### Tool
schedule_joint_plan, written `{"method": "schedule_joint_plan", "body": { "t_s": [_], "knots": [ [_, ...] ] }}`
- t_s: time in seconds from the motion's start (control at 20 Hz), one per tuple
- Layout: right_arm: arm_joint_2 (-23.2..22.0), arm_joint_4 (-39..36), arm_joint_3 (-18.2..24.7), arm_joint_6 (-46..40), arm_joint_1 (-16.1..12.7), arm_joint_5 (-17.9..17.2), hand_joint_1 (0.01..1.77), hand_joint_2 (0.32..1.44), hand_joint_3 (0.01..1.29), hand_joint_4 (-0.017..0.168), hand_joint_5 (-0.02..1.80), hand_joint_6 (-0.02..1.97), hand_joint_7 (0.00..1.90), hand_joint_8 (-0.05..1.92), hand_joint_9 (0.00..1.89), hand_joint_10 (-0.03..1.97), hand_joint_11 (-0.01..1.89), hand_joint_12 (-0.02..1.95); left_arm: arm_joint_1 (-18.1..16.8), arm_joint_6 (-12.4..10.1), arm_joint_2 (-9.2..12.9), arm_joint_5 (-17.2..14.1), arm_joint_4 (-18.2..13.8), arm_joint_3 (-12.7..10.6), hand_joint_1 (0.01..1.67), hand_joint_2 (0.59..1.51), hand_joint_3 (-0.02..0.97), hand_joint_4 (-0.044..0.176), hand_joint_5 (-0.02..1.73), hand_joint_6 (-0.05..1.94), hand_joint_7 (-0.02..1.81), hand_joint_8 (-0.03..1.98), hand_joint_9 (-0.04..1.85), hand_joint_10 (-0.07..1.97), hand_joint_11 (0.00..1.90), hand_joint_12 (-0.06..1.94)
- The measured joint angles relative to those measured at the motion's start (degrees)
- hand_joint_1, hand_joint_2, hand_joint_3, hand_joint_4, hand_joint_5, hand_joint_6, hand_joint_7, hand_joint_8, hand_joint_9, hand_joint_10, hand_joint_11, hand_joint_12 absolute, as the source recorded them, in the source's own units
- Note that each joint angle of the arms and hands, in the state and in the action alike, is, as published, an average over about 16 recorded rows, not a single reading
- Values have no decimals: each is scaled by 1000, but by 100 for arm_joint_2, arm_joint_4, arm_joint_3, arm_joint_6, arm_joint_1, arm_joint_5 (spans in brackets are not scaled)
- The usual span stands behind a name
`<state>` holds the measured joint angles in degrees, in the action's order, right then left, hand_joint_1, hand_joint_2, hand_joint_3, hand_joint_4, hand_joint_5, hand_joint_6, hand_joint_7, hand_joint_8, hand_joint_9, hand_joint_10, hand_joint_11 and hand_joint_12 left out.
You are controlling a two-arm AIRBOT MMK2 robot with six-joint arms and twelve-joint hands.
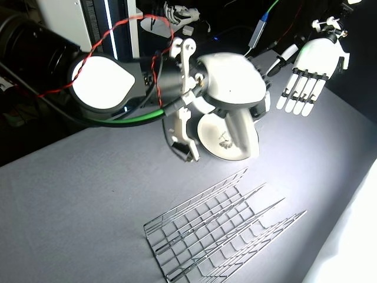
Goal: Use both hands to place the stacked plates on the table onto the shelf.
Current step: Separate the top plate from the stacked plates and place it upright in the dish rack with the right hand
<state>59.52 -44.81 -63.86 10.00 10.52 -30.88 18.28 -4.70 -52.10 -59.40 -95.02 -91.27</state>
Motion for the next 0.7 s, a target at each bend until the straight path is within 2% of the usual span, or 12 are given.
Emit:
{"method": "schedule_joint_plan", "body": {
  "t_s": [0.4, 0.7],
  "knots": [
    [102, 1754, 58, -14, -460, 1064, 1385, 1014, 10, -8, 891, 1052, 971, 898, 955, 1159, 857, 1311, 46, 68, -62, -11, 31, -98, 13, 1103, 17, 8, 17, 9, 15, -12, 17, 5, 14, 13],
    [202, 3099, 53, -9, -711, 1710, 1386, 1013, 10, -8, 888, 1043, 959, 920, 944, 1182, 844, 1329, 74, 145, -105, -28, 0, 4, 13, 1103, 17, 8, 14, 10, 14, -12, 17, 5, 14, 14]
  ]
}}
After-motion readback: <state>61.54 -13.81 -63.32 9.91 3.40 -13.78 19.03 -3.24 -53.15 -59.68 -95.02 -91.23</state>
